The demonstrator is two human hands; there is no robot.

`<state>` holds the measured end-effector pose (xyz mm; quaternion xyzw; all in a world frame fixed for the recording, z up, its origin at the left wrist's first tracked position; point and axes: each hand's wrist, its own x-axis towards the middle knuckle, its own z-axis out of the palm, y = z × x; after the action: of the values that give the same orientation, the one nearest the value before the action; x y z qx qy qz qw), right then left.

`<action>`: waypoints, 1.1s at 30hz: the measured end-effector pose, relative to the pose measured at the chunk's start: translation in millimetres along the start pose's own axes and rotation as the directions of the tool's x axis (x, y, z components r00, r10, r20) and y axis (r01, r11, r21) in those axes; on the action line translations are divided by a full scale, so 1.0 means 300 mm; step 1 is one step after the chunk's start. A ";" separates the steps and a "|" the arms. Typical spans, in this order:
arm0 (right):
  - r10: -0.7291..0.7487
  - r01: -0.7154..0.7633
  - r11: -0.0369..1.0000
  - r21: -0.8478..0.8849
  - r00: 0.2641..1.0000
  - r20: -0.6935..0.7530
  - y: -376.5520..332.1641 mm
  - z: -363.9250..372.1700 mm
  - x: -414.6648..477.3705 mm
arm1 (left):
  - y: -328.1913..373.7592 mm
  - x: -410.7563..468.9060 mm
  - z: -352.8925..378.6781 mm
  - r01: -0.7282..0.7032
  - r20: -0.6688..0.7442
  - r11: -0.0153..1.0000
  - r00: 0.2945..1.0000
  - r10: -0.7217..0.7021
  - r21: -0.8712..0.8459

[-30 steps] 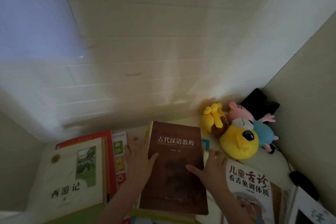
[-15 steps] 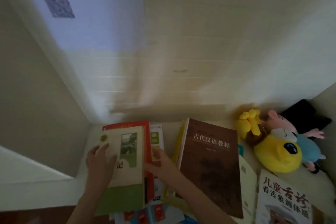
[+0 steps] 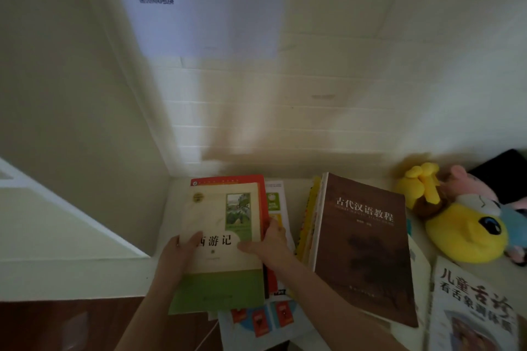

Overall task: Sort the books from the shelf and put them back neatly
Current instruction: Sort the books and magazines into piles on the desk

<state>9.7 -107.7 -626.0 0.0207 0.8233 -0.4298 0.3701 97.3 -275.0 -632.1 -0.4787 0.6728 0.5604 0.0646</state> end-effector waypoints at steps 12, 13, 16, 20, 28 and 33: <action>-0.028 0.039 0.995 0.091 0.993 -0.117 0.022 0.011 -0.007 | 0.029 -0.114 0.006 -0.275 -0.050 0.929 0.961 0.271 -0.246; -0.066 0.081 0.990 0.116 0.990 -0.125 0.028 0.007 -0.008 | 0.027 -0.120 -0.001 -0.282 -0.042 0.919 0.959 0.281 -0.277; -0.174 0.200 0.957 0.211 0.975 -0.139 0.013 -0.032 -0.025 | 0.048 -0.158 -0.024 -0.326 -0.053 0.878 0.943 0.329 -0.351; -0.258 0.235 0.885 0.402 0.966 0.005 -0.024 -0.111 -0.036 | 0.123 -0.208 -0.052 -0.403 -0.043 0.827 0.906 0.421 -0.392; -0.263 0.338 0.865 0.370 0.935 -0.240 -0.104 -0.290 -0.190 | 0.359 -0.299 0.013 -0.425 -0.005 0.818 0.888 0.459 -0.387; -0.150 0.275 0.910 0.311 0.917 -0.371 -0.011 -0.497 -0.273 | 0.425 -0.319 0.239 -0.296 0.203 0.923 0.916 0.347 -0.245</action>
<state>-20.3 21.4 -519.2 0.0701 0.7799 -0.6002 0.1633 24.7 -172.8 -510.1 -0.2930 0.6670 0.6851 0.0022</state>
